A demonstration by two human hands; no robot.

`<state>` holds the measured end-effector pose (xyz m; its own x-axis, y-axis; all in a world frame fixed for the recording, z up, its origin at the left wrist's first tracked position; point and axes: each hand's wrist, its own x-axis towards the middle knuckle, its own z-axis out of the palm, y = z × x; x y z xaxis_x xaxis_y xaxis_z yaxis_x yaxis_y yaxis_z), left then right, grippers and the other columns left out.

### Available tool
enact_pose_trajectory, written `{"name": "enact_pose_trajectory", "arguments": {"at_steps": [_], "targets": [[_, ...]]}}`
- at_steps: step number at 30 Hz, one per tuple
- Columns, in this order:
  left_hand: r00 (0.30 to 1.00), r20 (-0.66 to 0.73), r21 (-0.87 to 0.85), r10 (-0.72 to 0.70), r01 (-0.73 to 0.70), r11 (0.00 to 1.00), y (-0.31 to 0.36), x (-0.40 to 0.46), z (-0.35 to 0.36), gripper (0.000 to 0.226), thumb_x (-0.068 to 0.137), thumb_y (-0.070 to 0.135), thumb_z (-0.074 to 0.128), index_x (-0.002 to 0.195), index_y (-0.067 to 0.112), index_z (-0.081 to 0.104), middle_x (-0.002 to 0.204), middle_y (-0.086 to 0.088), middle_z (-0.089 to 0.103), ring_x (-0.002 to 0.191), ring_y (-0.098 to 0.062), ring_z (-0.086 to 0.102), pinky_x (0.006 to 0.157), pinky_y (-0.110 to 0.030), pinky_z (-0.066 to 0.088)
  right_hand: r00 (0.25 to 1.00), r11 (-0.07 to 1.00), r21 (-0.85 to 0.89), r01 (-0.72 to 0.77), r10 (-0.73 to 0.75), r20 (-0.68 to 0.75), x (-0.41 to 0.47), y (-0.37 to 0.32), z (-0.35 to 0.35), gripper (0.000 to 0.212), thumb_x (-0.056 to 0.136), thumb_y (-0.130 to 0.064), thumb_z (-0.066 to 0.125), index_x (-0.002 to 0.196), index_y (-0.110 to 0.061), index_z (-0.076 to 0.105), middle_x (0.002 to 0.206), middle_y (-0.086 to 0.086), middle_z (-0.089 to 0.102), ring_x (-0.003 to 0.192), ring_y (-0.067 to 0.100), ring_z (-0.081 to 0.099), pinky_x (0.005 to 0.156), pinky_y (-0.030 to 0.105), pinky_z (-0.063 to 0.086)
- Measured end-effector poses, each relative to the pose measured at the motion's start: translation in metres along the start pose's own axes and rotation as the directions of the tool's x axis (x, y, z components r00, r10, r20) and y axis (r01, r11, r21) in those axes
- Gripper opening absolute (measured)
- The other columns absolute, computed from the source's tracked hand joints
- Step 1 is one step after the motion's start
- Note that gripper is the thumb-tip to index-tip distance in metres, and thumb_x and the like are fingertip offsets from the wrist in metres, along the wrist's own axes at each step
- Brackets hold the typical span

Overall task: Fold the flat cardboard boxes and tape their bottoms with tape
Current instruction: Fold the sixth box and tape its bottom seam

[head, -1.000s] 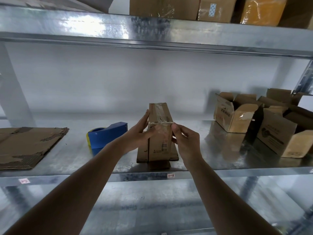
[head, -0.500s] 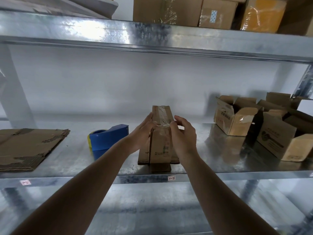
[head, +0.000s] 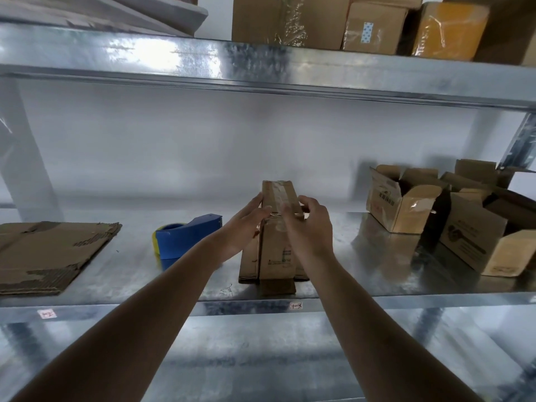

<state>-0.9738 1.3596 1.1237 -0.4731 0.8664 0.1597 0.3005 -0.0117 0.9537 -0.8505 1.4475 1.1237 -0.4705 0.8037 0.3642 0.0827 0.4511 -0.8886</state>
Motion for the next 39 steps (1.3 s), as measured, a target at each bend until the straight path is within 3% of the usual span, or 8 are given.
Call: {"name": "enact_pose_trajectory", "arguments": {"at_steps": [4,8,12,20,25,31,35,39], "targets": [[1.0,0.012,0.058,0.027,-0.027,0.998,0.003,0.002,-0.003,0.059,0.106,0.05,0.049,0.16,0.042,0.027,0.159,0.023,0.035,0.144,-0.002,0.037,0.116,-0.032,0.033,0.998,0.999,0.019,0.03,-0.029,-0.054,0.004,-0.011,-0.012,0.031,0.101,-0.029,0.06,0.132,-0.026,0.064,0.12,-0.005,0.066,0.087,0.002,0.064,0.07,0.019,0.052],[0.992,-0.025,0.106,0.125,-0.122,0.987,0.018,0.004,-0.001,0.03,0.111,0.017,0.042,0.112,0.044,0.053,0.114,0.023,0.056,0.095,0.024,0.058,0.082,-0.004,0.045,0.988,0.991,-0.099,0.095,-0.106,-0.112,0.012,-0.016,-0.027,0.03,0.099,-0.02,0.048,0.079,-0.015,0.071,0.078,0.009,0.067,0.058,0.013,0.056,0.053,0.024,0.04],[0.979,-0.001,0.214,0.206,-0.201,0.956,0.018,0.012,-0.001,0.028,0.11,0.019,0.044,0.127,0.025,0.064,0.128,0.005,0.064,0.123,-0.008,0.059,0.102,-0.024,0.046,0.99,0.927,-0.35,0.138,-0.143,0.011,0.015,-0.023,-0.042,0.029,0.092,-0.022,0.05,0.07,-0.011,0.066,0.066,0.007,0.064,0.053,0.015,0.052,0.053,0.025,0.042],[0.97,-0.042,0.474,0.24,-0.192,0.859,0.005,0.02,-0.001,0.033,0.111,0.027,0.036,0.141,0.025,0.049,0.144,0.009,0.047,0.128,-0.008,0.044,0.104,-0.026,0.035,0.957,0.745,-0.602,0.286,-0.198,0.21,0.01,-0.024,-0.043,0.044,0.097,-0.051,0.048,0.065,-0.024,0.063,0.064,-0.008,0.061,0.062,0.015,0.061,0.057,0.027,0.046],[0.958,-0.039,0.548,0.283,-0.216,0.808,-0.004,0.02,-0.012,0.036,0.109,0.008,0.041,0.141,0.021,0.051,0.148,-0.001,0.047,0.132,-0.018,0.048,0.105,-0.024,0.04,0.929,0.685,-0.631,0.363,-0.217,0.299,0.006,-0.037,-0.033,0.049,0.081,-0.081,0.057,0.088,-0.033,0.059,0.077,-0.016,0.058,0.073,0.009,0.059,0.066,0.029,0.048],[0.958,-0.123,0.596,0.26,-0.138,0.791,-0.005,0.024,-0.026,0.039,0.113,0.026,0.034,0.15,0.025,0.048,0.162,-0.001,0.037,0.148,-0.019,0.036,0.117,-0.022,0.029,0.915,0.639,-0.661,0.393,-0.2,0.351,0.016,-0.036,-0.041,0.02,0.094,-0.04,0.061,0.109,-0.027,0.067,0.093,-0.01,0.063,0.085,0.015,0.066,0.073,0.03,0.052],[0.981,-0.133,0.619,0.143,-0.03,0.785,-0.006,0.034,-0.028,0.056,0.111,0.041,0.032,0.164,0.025,0.022,0.172,0.007,0.013,0.158,-0.013,0.012,0.125,-0.029,0.012,0.902,0.576,-0.698,0.426,-0.207,0.379,0.02,-0.038,-0.051,0.042,0.097,-0.03,0.061,0.138,-0.023,0.054,0.111,-0.002,0.063,0.099,0.02,0.066,0.079,0.031,0.046],[0.992,-0.116,0.345,0.049,-0.006,0.939,-0.015,0.049,-0.029,0.05,0.108,0.036,0.05,0.157,0.032,0.04,0.162,0.007,0.04,0.148,-0.019,0.04,0.121,-0.042,0.037,0.872,0.473,-0.734,0.488,-0.238,0.427,0.024,-0.03,-0.049,0.051,0.095,-0.043,0.07,0.139,-0.022,0.054,0.118,-0.001,0.058,0.102,0.02,0.064,0.085,0.034,0.051]]}}
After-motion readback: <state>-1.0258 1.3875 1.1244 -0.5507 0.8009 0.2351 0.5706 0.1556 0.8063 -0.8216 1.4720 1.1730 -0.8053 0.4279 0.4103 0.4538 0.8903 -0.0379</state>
